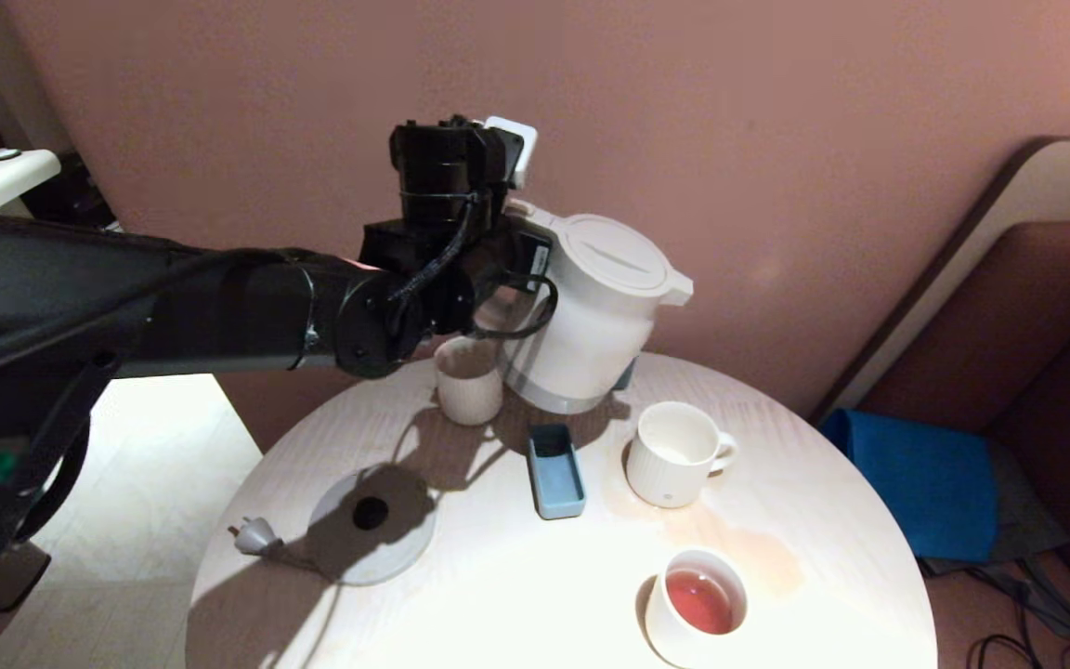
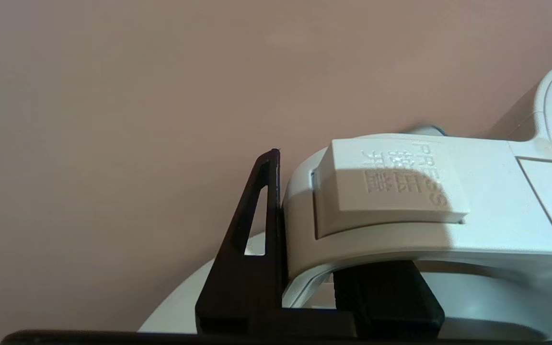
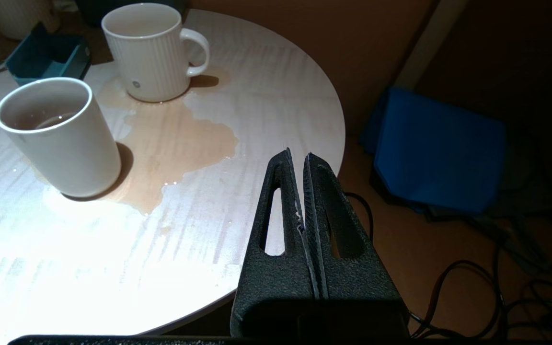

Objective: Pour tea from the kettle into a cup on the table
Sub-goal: Pour water into the cup

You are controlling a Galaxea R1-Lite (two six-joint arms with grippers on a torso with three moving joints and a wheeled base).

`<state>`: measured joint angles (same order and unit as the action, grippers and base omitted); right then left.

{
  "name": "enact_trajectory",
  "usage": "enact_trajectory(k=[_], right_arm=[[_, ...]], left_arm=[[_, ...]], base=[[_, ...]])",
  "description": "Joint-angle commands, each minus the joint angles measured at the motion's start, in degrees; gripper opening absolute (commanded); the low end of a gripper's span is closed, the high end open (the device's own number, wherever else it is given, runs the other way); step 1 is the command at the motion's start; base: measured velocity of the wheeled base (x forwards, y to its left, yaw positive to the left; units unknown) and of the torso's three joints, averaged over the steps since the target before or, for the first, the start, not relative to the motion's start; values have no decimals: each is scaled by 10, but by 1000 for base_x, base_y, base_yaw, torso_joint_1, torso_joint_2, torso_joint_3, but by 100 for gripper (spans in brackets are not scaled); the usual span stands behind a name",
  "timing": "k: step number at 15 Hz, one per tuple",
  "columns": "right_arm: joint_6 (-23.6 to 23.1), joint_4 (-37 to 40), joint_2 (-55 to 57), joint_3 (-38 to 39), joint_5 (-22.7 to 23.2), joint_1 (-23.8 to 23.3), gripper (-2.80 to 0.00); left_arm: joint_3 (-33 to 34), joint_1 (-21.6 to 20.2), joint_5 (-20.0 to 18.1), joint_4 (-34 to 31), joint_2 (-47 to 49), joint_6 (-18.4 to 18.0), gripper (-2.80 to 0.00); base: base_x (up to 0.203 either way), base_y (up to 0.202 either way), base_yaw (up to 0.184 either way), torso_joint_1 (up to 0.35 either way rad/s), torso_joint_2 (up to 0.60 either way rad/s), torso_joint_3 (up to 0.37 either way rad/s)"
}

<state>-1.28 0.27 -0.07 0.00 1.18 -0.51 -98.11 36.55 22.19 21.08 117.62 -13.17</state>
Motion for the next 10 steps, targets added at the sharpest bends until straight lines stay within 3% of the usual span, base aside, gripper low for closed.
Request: enact_trajectory(k=[1,10], right_arm=[[0,0,1,0,0,0,-280],[0,0,1,0,0,0,-280]], left_arm=[[-3,12,2,4,16,-12,-280],[9,14,5,5,10,-18,-280]], base=[[0,0,0,0,0,0],[0,0,0,0,0,0]])
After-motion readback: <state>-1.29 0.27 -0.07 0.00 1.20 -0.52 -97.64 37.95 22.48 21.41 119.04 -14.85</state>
